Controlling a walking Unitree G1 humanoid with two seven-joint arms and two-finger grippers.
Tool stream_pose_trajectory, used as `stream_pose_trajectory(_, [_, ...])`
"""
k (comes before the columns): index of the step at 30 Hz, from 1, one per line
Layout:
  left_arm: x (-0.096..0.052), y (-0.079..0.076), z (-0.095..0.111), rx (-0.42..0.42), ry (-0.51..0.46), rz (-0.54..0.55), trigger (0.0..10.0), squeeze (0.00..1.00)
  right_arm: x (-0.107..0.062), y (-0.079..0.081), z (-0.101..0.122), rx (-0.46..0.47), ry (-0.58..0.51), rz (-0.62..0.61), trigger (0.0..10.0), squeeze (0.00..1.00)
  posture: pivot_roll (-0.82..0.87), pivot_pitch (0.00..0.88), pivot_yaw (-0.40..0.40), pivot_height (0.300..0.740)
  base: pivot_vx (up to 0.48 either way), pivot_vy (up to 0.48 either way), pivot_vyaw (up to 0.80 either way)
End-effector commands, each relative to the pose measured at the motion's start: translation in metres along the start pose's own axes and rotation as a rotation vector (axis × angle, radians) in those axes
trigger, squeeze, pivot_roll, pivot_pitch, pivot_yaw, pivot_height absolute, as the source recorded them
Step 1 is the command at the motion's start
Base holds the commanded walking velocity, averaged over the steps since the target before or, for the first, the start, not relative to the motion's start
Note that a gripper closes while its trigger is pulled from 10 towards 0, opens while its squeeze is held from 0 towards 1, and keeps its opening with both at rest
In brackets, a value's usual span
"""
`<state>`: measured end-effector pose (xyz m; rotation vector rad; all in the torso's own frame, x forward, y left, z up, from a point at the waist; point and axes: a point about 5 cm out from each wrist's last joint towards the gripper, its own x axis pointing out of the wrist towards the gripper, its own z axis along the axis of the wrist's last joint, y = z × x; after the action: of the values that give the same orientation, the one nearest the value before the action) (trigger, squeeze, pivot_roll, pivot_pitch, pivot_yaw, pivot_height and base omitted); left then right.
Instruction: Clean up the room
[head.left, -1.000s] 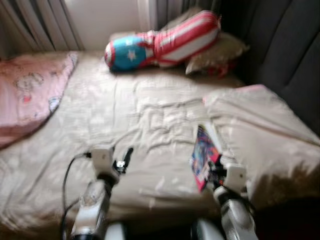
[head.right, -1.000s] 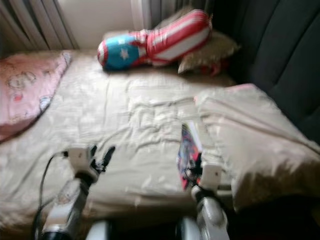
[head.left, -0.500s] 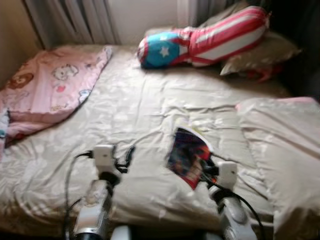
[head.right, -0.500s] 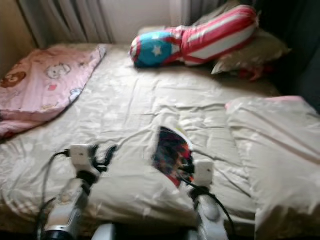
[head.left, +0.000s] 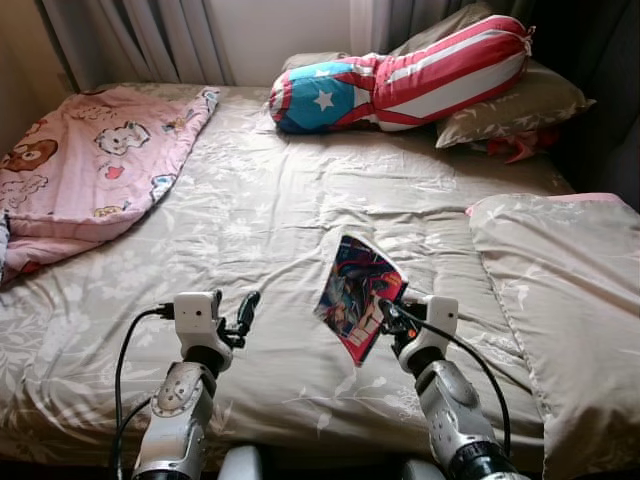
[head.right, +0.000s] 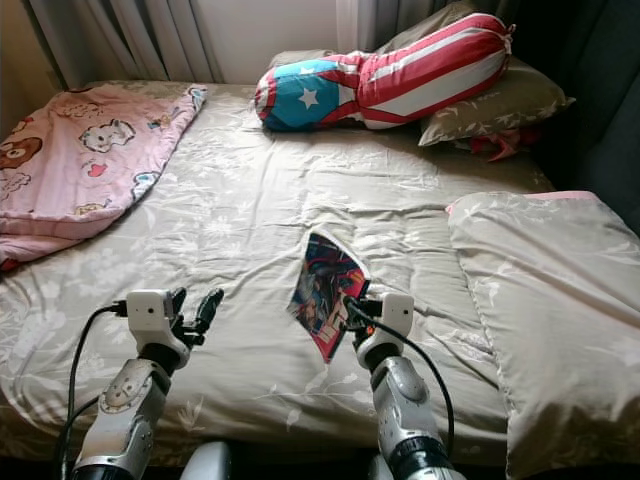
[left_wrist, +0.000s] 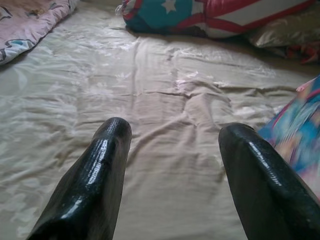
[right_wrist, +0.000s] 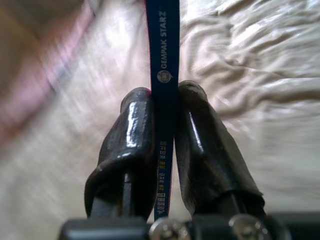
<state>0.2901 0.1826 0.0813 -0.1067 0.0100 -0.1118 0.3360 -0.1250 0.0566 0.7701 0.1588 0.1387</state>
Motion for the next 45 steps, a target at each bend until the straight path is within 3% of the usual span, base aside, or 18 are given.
stream_pose_trajectory(1, [-0.004,0.003,0.002,0.014,0.002,0.001,10.0,0.00,0.005,-0.003,0.009,0.138,-0.039,-0.034,10.0,0.00,0.05,0.087,-0.015,0.629,0.000,0.000,0.00])
stream_pose_trajectory(3, [-0.008,0.005,0.003,0.024,0.004,0.000,10.0,0.00,0.007,-0.009,0.013,0.232,-0.028,-0.077,10.0,0.00,0.08,0.092,-0.011,0.629,0.000,0.000,0.00])
stream_pose_trajectory(7, [-0.014,0.007,0.004,0.031,0.010,0.001,10.0,0.00,0.007,-0.015,0.013,0.292,-0.011,-0.119,10.0,0.00,0.09,0.096,-0.007,0.629,0.000,0.000,0.00])
stream_pose_trajectory(10, [-0.022,0.007,0.004,0.041,0.019,-0.006,10.0,0.00,0.000,-0.027,0.010,0.367,-0.020,-0.184,10.0,0.00,0.11,0.104,0.005,0.629,0.000,0.000,0.00])
stream_pose_trajectory(11, [-0.025,0.006,0.004,0.045,0.025,-0.011,10.0,0.00,-0.007,-0.039,0.005,0.388,-0.012,-0.257,10.0,0.00,0.13,0.115,0.013,0.629,0.000,0.000,0.00])
stream_pose_trajectory(18, [-0.040,0.006,0.005,0.079,0.054,-0.042,10.0,0.00,-0.035,-0.072,-0.012,0.392,0.016,-0.463,10.0,0.00,0.14,0.156,0.039,0.629,0.000,0.000,0.00])
stream_pose_trajectory(28, [-0.053,0.010,0.007,0.102,0.104,-0.045,10.0,0.00,-0.050,-0.082,-0.027,0.423,0.027,-0.544,10.0,0.00,0.16,0.202,0.061,0.629,0.000,0.000,0.00])
stream_pose_trajectory(41, [-0.055,0.007,0.007,0.107,0.125,-0.053,10.0,0.00,-0.054,-0.087,-0.027,0.435,0.018,-0.578,10.0,0.00,0.15,0.208,0.065,0.629,0.000,0.000,0.00])
stream_pose_trajectory(43, [-0.054,0.006,0.007,0.107,0.126,-0.057,10.0,0.00,-0.056,-0.089,-0.027,0.438,0.012,-0.590,10.0,0.11,0.15,0.208,0.065,0.629,0.000,0.000,0.00])
stream_pose_trajectory(44, [-0.053,0.006,0.007,0.108,0.126,-0.058,10.0,0.00,-0.056,-0.089,-0.027,0.435,0.014,-0.592,10.0,0.25,0.15,0.208,0.066,0.629,0.000,0.000,0.00])
stream_pose_trajectory(45, [-0.053,0.006,0.007,0.108,0.125,-0.058,10.0,0.00,-0.056,-0.090,-0.027,0.433,0.015,-0.592,10.0,0.25,0.15,0.208,0.066,0.629,0.000,0.000,0.00])
